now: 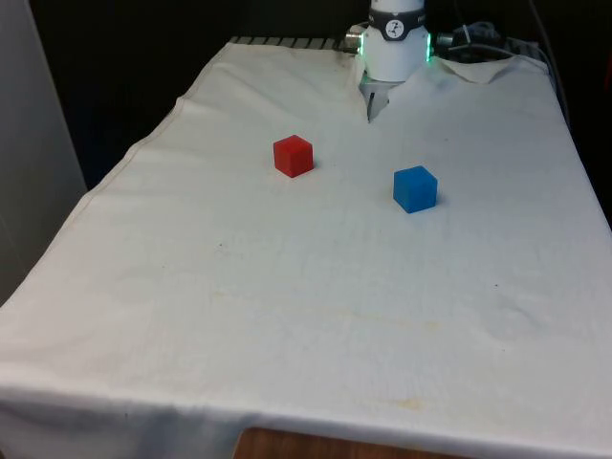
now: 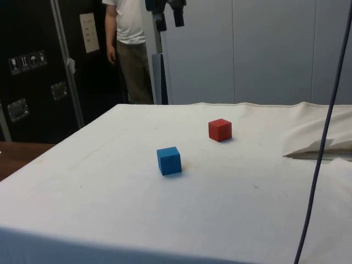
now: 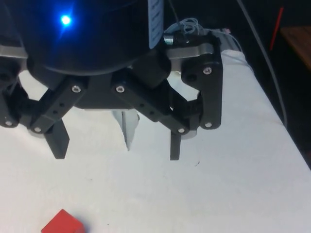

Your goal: Stack the two cubes.

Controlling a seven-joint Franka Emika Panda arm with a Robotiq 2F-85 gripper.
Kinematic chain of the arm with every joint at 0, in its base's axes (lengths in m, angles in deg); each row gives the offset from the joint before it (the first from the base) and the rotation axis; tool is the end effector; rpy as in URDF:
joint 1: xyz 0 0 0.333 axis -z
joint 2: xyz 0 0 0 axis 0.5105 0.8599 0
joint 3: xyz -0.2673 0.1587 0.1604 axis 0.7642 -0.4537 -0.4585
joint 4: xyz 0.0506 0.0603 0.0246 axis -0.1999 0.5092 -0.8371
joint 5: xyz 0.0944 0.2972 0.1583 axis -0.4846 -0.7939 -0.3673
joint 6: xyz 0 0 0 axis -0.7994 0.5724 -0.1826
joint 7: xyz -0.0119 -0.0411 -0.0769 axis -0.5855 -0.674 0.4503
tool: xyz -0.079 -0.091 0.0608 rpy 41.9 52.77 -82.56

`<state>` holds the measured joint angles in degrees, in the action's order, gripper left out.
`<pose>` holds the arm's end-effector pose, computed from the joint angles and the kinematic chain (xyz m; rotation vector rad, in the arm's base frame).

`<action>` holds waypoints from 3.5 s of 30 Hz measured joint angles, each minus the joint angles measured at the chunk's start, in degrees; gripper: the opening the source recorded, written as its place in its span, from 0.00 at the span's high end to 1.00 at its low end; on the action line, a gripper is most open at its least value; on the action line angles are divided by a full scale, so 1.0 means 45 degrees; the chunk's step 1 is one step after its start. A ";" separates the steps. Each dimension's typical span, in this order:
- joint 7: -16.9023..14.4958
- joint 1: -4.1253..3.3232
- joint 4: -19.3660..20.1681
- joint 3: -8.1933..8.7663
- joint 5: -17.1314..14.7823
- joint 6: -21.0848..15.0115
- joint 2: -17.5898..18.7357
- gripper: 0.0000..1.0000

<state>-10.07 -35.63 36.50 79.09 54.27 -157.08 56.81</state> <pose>0.4707 -0.0359 0.5008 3.1230 -0.2255 -0.1002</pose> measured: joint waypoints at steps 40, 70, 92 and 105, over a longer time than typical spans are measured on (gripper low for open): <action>0.1095 0.0038 0.0280 0.0242 0.0255 -0.0522 0.0484 0.00; 0.2814 0.0038 0.2050 0.0395 0.0280 -0.3158 0.1248 0.00; 0.4087 0.0051 0.2750 0.0395 0.0420 -0.4151 0.1477 0.00; 0.4087 0.0051 0.2776 0.0395 0.0420 -0.4125 0.1477 0.00</action>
<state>8.33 -35.40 48.99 80.86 56.16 -175.65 63.46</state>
